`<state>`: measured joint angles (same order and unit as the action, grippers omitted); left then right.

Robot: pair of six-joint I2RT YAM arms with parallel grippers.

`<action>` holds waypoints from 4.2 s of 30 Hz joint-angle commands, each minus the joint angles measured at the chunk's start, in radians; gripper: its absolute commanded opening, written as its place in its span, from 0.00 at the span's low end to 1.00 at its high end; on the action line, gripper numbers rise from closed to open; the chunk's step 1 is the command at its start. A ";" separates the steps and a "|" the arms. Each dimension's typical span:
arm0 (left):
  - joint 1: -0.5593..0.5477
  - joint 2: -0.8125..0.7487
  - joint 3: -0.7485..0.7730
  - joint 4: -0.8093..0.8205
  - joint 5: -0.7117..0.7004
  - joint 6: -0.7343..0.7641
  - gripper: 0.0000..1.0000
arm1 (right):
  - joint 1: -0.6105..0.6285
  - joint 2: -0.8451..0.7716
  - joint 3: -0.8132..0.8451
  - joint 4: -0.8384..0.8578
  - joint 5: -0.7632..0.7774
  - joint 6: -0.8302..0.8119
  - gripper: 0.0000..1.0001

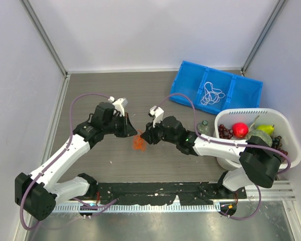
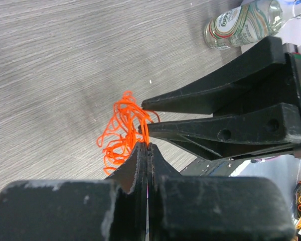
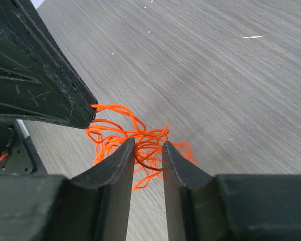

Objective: Untangle the cables

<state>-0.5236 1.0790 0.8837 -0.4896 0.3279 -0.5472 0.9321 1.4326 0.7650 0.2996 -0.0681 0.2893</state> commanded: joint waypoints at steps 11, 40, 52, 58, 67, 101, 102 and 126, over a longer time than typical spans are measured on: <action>-0.003 -0.027 0.034 -0.018 -0.144 -0.036 0.00 | 0.004 -0.093 -0.013 -0.020 -0.015 0.027 0.01; 0.014 0.004 -0.069 0.301 -0.029 -0.217 1.00 | 0.004 -0.189 0.335 -0.152 -0.222 0.238 0.01; 0.122 0.206 -0.247 0.416 -0.149 -0.197 1.00 | 0.002 -0.228 0.696 -0.379 -0.102 0.110 0.01; 0.162 0.223 -0.281 0.444 -0.153 -0.195 1.00 | 0.004 -0.281 0.760 -0.428 0.007 0.027 0.00; 0.189 0.162 -0.285 0.372 -0.198 -0.154 1.00 | 0.004 -0.353 0.761 -0.433 0.139 -0.035 0.01; -0.135 0.137 -0.167 1.045 -0.240 0.167 0.59 | 0.005 -0.235 0.825 -0.277 -0.059 0.093 0.01; -0.136 0.172 -0.190 1.069 -0.297 0.165 0.56 | 0.005 -0.229 0.838 -0.272 -0.067 0.097 0.01; -0.046 0.094 -0.313 0.769 -0.440 -0.054 0.64 | 0.005 -0.310 0.775 -0.232 0.065 0.053 0.01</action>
<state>-0.5716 1.3460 0.5377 0.4046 -0.1055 -0.5751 0.9333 1.1267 1.6104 0.0666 -0.0860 0.4000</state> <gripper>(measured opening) 0.602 0.039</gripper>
